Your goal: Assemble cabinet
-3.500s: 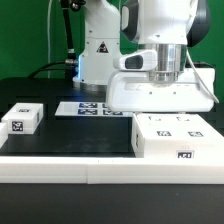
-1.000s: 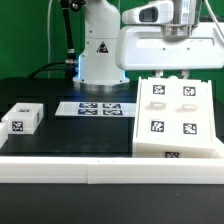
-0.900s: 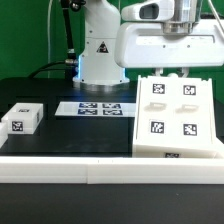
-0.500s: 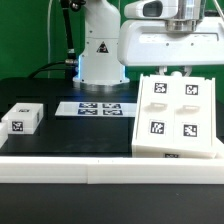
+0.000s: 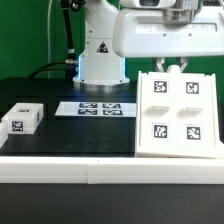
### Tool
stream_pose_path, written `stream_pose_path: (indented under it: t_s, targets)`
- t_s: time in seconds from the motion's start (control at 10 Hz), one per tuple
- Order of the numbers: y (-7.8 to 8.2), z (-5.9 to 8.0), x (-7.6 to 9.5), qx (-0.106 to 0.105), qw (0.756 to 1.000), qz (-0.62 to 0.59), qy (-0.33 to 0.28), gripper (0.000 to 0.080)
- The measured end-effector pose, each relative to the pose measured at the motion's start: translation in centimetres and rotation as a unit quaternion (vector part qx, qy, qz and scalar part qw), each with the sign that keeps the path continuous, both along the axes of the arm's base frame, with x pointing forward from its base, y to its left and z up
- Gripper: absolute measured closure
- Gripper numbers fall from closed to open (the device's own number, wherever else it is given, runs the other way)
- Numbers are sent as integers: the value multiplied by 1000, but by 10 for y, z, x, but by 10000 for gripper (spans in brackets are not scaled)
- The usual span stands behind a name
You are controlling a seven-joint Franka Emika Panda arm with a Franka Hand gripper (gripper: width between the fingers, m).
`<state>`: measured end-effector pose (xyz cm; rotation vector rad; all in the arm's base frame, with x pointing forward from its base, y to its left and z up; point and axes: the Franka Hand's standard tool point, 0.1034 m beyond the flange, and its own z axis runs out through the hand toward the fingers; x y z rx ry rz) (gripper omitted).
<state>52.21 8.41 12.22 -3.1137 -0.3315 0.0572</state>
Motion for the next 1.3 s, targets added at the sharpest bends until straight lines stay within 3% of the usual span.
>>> stream_pose_path:
  t_s: [0.6,1.0,1.3]
  targets:
    - [-7,-4,1,-1,1000,14,7,769]
    - [-12,24,17,-2,999,20,39,798]
    - [-11,24,18,-2,999,20,38,798]
